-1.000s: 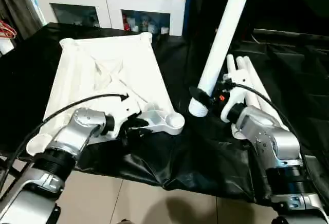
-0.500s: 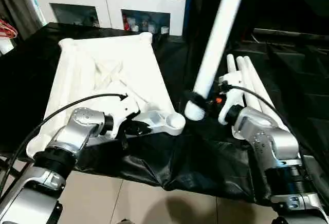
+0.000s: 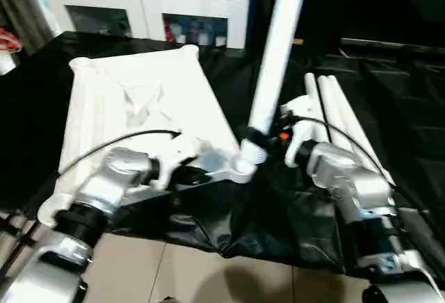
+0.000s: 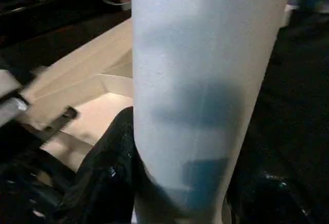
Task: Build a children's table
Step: Insert table leg to table base
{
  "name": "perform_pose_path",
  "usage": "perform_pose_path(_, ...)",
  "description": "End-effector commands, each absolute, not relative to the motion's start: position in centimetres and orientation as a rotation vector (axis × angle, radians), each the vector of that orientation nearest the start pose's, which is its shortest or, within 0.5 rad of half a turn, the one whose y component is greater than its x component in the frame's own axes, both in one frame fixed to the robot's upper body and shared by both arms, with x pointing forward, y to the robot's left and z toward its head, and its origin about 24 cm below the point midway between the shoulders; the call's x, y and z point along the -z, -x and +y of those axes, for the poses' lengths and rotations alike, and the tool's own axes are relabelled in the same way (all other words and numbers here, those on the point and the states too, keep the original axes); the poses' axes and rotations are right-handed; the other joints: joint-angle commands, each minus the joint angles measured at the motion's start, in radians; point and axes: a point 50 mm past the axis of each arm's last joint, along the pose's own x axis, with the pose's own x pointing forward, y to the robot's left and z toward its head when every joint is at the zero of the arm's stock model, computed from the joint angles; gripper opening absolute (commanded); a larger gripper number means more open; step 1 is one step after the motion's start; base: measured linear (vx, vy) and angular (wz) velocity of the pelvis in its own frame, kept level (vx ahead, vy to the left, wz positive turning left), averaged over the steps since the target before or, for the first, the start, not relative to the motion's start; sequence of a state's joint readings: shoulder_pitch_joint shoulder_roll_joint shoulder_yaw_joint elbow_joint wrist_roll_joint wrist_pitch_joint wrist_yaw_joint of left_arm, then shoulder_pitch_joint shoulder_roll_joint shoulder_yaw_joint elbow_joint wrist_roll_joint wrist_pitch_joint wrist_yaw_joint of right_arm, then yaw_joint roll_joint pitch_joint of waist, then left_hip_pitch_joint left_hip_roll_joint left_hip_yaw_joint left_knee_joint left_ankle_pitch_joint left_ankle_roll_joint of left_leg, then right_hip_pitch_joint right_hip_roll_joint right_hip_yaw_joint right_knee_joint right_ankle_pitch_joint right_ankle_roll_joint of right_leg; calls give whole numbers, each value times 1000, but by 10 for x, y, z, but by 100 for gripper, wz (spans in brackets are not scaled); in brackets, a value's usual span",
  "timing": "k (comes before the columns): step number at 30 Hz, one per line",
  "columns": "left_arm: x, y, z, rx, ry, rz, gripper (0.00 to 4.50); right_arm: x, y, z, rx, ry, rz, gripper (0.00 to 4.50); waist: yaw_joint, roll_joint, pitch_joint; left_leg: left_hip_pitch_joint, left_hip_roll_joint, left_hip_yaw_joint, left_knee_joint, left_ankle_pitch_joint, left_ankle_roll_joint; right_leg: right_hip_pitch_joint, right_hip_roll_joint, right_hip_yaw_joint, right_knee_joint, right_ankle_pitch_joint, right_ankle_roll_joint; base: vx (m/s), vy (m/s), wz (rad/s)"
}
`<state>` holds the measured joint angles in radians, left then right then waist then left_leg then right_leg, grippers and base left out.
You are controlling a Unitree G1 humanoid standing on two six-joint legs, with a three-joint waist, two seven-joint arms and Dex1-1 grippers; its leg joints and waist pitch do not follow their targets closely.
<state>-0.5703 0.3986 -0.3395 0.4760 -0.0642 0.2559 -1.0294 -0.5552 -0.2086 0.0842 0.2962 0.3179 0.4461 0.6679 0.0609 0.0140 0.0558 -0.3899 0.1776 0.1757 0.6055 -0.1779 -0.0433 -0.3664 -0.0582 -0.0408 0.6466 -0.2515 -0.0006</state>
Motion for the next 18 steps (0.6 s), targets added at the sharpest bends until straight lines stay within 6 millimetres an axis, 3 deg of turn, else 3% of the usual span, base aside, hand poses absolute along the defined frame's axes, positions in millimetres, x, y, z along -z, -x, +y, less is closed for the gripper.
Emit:
perform_pose_path(1, -55, -314, 125, 1195, -339, 462, 0, -99, -335, -107, -875, -76, 210, 189, 0, -4, -74, 24, 54, -16, -62, -55, 50, 43, -85, 45, -59, 178, -288, 0, 0, 0)
perform_pose_path(3, -57, -313, 123, 1199, -333, 455, 0, -94, -337, -106, -882, -68, 223, 189, 1, -4, -75, 24, 55, -16, -61, -62, 49, 42, -87, 45, -60, 155, -286, 0, 0, 0)
perform_pose_path(4, -57, -312, 123, 1201, -333, 457, 0, -92, -337, -106, -884, -56, 232, 189, -1, -13, -74, 23, 54, -15, -62, -64, 50, 42, -87, 45, -63, 147, -286, 0, 0, 0)
perform_pose_path(6, -56, -311, 124, 1200, -342, 463, 0, -89, -337, -105, -887, -40, 243, 189, 1, -6, -74, 24, 54, -15, -61, -59, 47, 39, -85, 44, -62, 131, -282, 0, 0, 0)
perform_pose_path(9, -55, -311, 129, 1183, -364, 473, 0, -84, -337, -105, -892, -15, 260, 189, -1, -13, -73, 23, 54, -15, -62, -51, 55, 39, -85, 44, -61, 137, -279, 0, 0, 0)
perform_pose_path(14, -57, -309, 135, 1175, -364, 475, 0, -77, -335, -110, -886, -4, 286, 188, -1, -3, -73, 24, 54, -17, -62, -54, 55, 38, -84, 44, -60, 148, -276, 0, 0, 0)
perform_pose_path(18, -56, -310, 138, 1161, -364, 484, 0, -77, -334, -111, -888, -19, 281, 188, -3, -5, -73, 24, 53, -17, -63, -63, 48, 39, -84, 44, -61, 142, -277, 0, 0, 0)
